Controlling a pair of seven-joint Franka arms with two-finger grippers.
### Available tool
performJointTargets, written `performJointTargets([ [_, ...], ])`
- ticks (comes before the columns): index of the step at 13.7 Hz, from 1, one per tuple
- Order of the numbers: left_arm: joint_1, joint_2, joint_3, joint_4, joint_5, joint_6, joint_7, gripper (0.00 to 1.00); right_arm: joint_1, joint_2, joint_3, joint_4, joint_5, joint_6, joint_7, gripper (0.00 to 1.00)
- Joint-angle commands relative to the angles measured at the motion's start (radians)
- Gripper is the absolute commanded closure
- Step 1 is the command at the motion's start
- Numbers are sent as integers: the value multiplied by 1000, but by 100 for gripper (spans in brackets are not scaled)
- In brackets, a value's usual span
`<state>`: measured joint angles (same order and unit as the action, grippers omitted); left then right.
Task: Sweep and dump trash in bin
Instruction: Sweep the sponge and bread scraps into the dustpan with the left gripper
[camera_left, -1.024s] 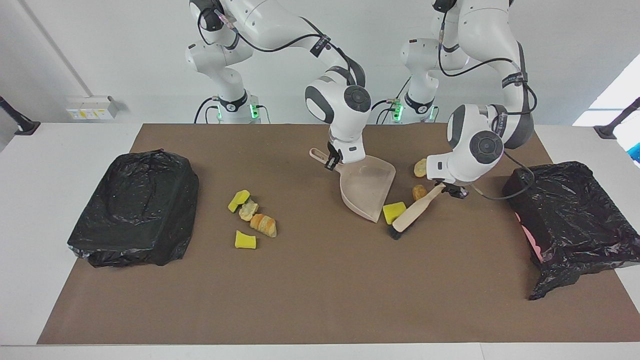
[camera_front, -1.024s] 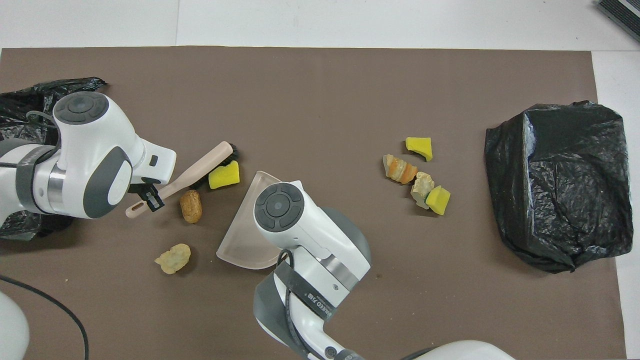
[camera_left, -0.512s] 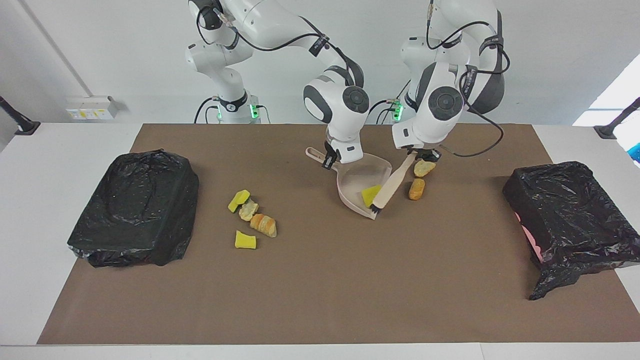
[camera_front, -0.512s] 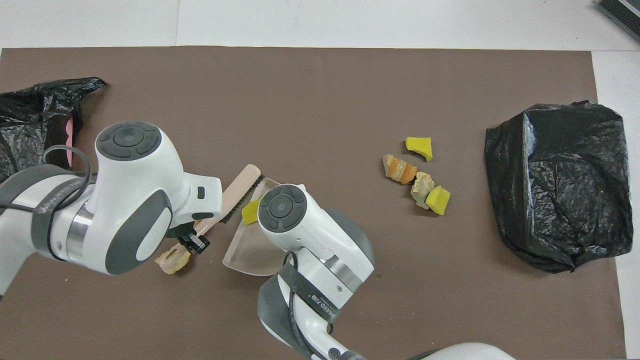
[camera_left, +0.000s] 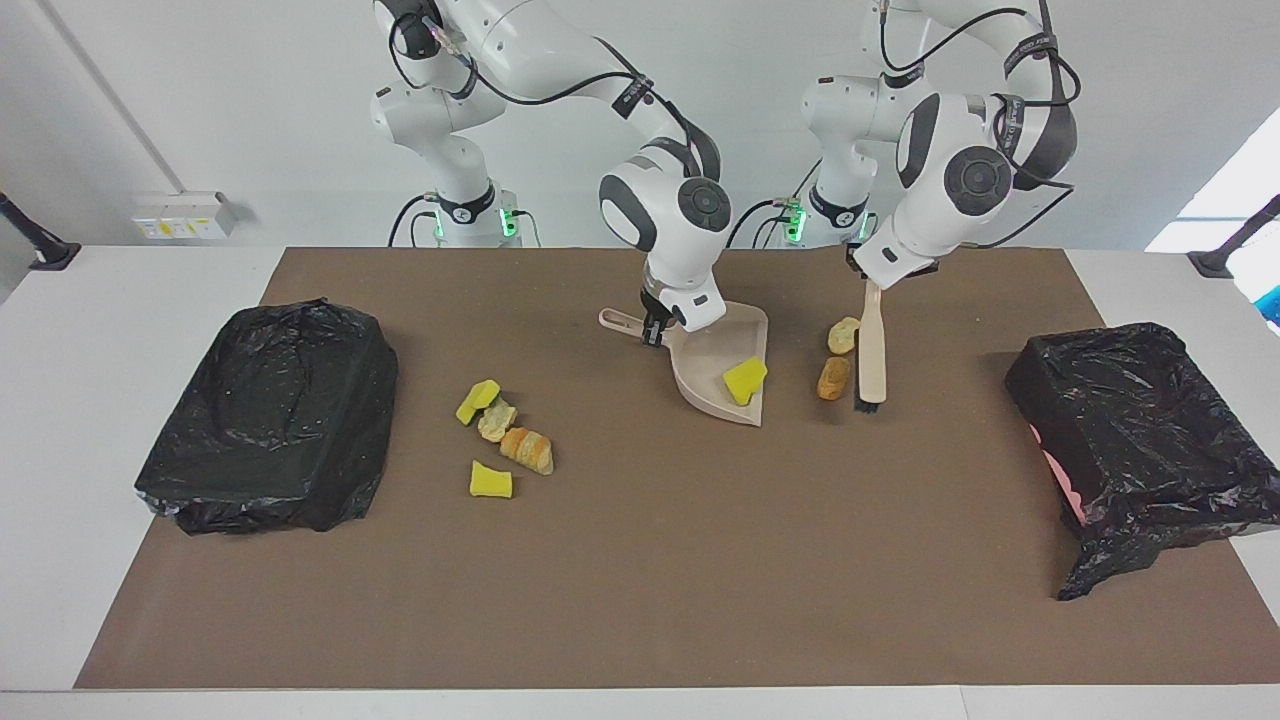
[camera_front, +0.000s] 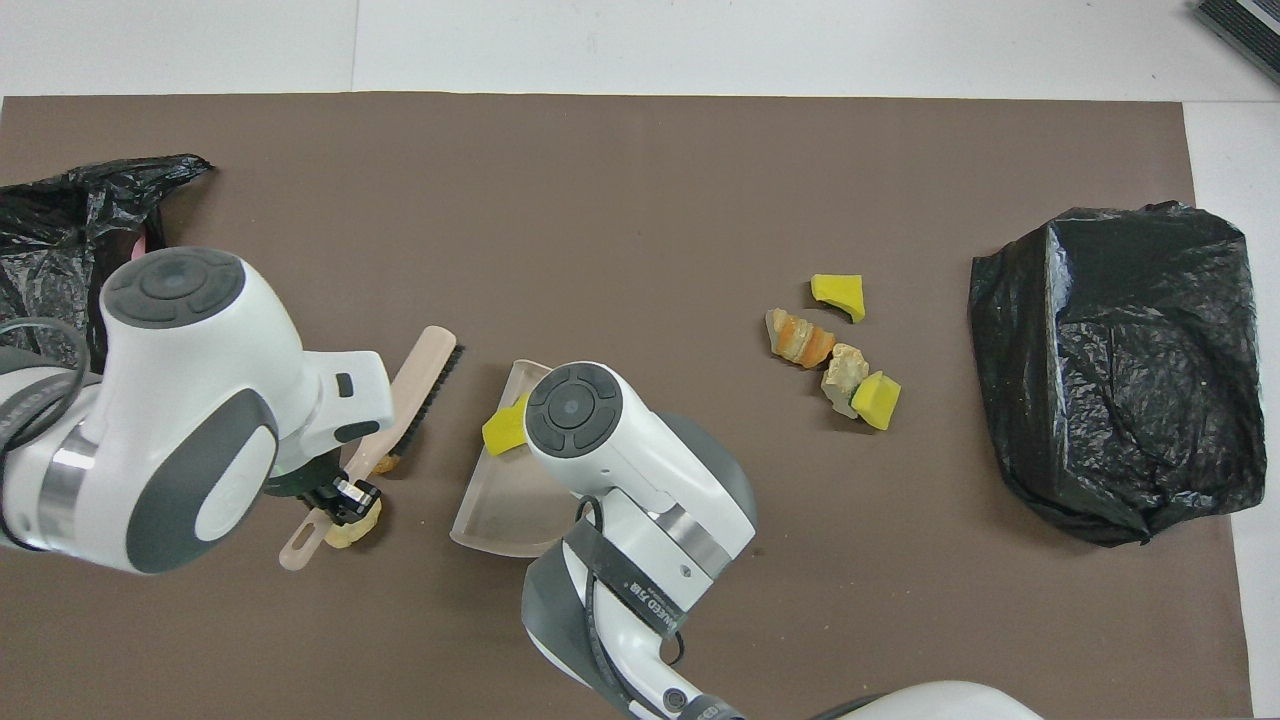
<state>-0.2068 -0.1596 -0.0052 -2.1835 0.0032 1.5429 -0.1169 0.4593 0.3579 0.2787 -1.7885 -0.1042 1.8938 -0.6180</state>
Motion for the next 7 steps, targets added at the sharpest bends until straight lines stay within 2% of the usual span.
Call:
performJointTargets([
  [1, 15, -161, -9, -206, 18, 113, -143, 100, -16, -51, 11, -104, -9, 64, -34, 100],
  [2, 24, -201, -9, -258, 18, 137, -209, 100, -14, -60, 11, -124, -8, 73, -22, 100],
  [4, 63, -235, -10, -307, 18, 146, -271, 100, -11, -62, 13, -124, -8, 74, -22, 100],
  [7, 66, -207, -10, -364, 18, 248, -279, 100, -8, -60, 11, -114, -5, 55, -8, 100],
])
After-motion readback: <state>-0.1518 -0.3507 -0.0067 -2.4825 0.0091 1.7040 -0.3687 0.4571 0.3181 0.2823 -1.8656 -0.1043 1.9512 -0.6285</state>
